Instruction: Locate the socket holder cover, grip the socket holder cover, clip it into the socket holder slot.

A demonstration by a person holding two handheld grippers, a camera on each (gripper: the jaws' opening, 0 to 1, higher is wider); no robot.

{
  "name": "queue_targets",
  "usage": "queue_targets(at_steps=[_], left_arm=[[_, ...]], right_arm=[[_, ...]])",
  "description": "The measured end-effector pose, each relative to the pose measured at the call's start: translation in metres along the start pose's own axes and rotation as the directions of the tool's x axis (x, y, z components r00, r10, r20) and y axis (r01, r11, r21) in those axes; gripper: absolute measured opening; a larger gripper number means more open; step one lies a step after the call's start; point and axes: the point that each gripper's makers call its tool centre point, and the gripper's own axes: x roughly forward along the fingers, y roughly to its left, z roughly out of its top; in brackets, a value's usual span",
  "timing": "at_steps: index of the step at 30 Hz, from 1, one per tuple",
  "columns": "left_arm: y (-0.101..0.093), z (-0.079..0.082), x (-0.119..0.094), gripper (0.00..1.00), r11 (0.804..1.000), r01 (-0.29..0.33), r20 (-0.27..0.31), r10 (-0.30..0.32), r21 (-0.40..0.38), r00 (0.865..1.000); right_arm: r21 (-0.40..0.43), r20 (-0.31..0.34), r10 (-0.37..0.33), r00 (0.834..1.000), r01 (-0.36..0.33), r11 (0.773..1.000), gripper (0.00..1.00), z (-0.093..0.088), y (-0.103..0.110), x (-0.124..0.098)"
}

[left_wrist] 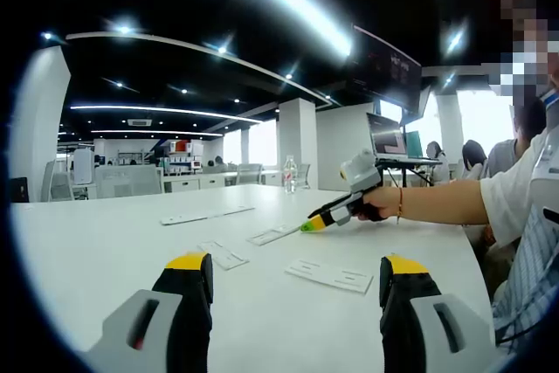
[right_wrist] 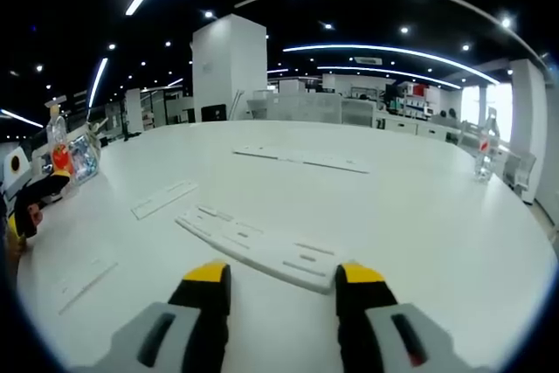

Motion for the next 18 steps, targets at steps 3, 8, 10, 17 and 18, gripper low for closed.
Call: queue_targets(at_steps=[3, 8, 10, 17, 18], left_arm=[[0.0, 0.0, 0.0, 0.78, 1.0, 0.001, -0.001, -0.001, 0.0, 1.0], [0.0, 0.0, 0.0, 0.78, 1.0, 0.001, -0.001, -0.001, 0.0, 1.0], [0.0, 0.0, 0.0, 0.78, 1.0, 0.001, 0.0, -0.001, 0.0, 1.0], [0.0, 0.0, 0.0, 0.78, 1.0, 0.001, 0.001, -0.001, 0.0, 1.0], [0.0, -0.001, 0.0, 0.78, 1.0, 0.001, 0.0, -0.001, 0.0, 1.0]], right_arm=[[0.002, 0.002, 0.002, 1.0, -0.002, 1.0, 0.49, 0.0, 0.001, 0.0], [0.003, 0.006, 0.006, 1.0, -0.006, 1.0, 0.5, 0.001, 0.005, 0.001], [0.001, 0.006, 0.005, 1.0, -0.005, 1.0, 0.5, 0.0, 0.007, 0.002], [0.009, 0.01, 0.016, 1.0, -0.016, 1.0, 0.49, 0.001, 0.01, 0.003], [0.007, 0.011, 0.014, 1.0, -0.014, 1.0, 0.49, 0.001, 0.01, 0.003]])
